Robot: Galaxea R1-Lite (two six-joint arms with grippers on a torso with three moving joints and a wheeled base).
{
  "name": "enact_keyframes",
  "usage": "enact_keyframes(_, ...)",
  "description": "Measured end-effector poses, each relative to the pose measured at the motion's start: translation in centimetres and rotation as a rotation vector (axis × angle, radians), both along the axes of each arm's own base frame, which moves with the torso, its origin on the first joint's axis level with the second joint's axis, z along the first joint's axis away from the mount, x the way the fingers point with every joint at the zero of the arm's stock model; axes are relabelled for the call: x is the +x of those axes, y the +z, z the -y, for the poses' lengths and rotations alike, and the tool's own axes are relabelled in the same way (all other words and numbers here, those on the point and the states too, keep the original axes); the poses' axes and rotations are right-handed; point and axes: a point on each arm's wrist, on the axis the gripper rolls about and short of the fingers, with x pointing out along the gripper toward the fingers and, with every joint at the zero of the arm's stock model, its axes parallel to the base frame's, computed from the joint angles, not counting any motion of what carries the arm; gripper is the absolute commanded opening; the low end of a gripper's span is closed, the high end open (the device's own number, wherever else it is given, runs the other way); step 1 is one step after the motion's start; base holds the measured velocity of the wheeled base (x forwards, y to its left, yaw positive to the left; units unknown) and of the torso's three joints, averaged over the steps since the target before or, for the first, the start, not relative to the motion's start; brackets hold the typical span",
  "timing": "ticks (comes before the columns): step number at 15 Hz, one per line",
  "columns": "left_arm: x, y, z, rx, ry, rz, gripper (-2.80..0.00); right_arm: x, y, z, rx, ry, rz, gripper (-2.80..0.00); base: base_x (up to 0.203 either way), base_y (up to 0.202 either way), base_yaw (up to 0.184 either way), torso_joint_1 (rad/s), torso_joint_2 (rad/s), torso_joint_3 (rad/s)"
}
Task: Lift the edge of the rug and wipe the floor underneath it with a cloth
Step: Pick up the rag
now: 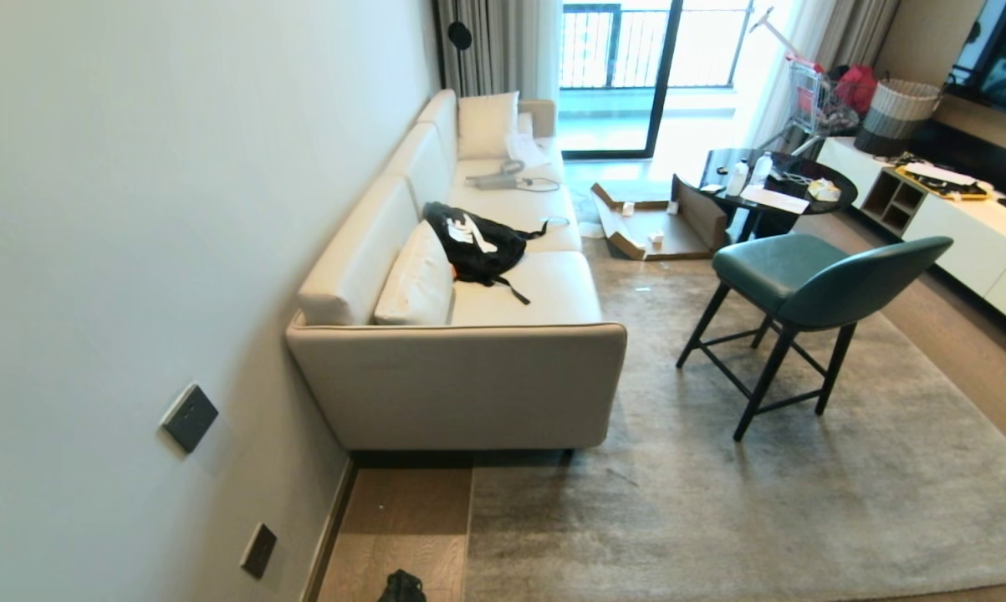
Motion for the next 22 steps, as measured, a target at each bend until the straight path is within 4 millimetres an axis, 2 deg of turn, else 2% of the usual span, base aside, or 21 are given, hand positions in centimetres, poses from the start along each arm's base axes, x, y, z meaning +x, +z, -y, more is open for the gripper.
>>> enact_keyframes(12, 0.00, 0.01, 0.00, 0.000, 0.000, 0.001, -2.80, 0.00, 0.00, 0.00, 0.005, -0.001, 0.000, -2.80, 0.000, 0.000, 0.000, -0.007, 0.01, 0.010)
enact_keyframes(22, 0.00, 0.00, 0.00, 0.000, 0.000, 0.000, -2.80, 0.00, -0.01, 0.00, 0.005, -0.001, 0.000, -2.80, 0.000, 0.000, 0.000, -0.130, 0.32, 0.184)
